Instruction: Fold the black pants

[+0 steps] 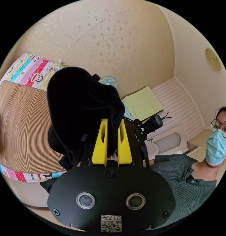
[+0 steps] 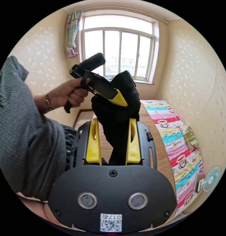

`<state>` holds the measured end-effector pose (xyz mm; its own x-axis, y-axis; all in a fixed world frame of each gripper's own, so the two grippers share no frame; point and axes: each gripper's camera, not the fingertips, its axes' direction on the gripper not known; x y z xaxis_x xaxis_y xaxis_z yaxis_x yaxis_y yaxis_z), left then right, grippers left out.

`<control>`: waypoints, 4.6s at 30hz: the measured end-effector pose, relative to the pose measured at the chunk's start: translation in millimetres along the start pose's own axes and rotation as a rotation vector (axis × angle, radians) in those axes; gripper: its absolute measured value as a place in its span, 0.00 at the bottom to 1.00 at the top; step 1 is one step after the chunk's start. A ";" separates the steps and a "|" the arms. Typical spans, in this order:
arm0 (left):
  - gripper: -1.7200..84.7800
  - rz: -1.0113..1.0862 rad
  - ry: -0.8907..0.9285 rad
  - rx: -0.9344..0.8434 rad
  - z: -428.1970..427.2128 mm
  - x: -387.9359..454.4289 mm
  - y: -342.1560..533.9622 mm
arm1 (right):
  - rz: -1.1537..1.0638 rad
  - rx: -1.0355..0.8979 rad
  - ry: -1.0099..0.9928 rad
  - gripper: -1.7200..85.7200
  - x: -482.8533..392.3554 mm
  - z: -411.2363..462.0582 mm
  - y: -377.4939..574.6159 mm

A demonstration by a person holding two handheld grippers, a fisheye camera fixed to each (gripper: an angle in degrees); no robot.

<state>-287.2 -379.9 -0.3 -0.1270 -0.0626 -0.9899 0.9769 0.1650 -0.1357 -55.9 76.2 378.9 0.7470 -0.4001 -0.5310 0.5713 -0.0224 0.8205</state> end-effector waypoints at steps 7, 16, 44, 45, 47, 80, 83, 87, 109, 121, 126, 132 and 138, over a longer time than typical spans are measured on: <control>0.15 0.075 0.069 0.027 -40.2 2.3 10.6 | 0.325 0.256 -0.345 0.05 70.5 -9.0 46.7; 0.30 -0.071 -0.141 0.260 -107.0 -11.4 61.8 | 0.238 0.400 -0.283 0.03 74.3 -78.5 57.7; 0.09 0.307 1.318 0.088 -173.5 45.7 -223.8 | 0.147 0.849 0.215 0.05 158.2 -431.1 0.0; 0.09 0.312 1.304 0.152 -205.7 39.7 -234.8 | 0.084 0.856 0.219 0.07 172.5 -421.3 -40.3; 0.09 0.322 1.241 0.259 -259.3 19.9 -246.7 | 0.072 0.798 0.088 0.09 211.9 -394.9 -104.8; 0.11 -0.350 -0.162 -0.534 -282.4 -449.0 -307.2 | 1.987 0.610 -0.347 0.05 170.3 -179.0 381.4; 0.07 -0.402 -0.185 -0.430 -267.5 -465.0 -328.8 | 2.008 0.619 -0.353 0.05 166.3 -203.0 382.4; 0.01 -0.590 -0.352 -0.548 -251.1 -481.3 -300.5 | 2.050 0.529 -0.361 0.05 179.1 -230.1 386.5; 0.01 -0.533 -0.410 -0.748 -348.5 -416.7 -234.4 | 2.354 0.287 -0.003 0.15 412.3 -281.3 459.0; 0.01 -0.725 -0.409 -0.370 -440.5 -401.9 -202.9 | 0.950 -1.219 0.461 0.04 429.3 -178.5 301.0; 0.11 -0.883 -0.491 -0.054 -497.8 -410.0 -199.9 | 1.350 -1.332 0.465 0.03 397.6 -244.3 375.3; 0.14 -1.103 -0.478 0.056 -512.6 -429.7 -181.1 | 2.035 -0.624 0.468 0.03 323.0 -376.8 410.3; 0.09 -1.213 -0.434 0.046 -501.5 -432.5 -164.3 | 2.379 0.318 0.377 0.04 179.9 -418.1 429.4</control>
<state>-478.9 113.7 430.1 -0.8753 -0.4628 -0.1402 0.2832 -0.2556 -0.9244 466.0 377.6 547.2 -0.1996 0.1625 0.9663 -0.9794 -0.0652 -0.1913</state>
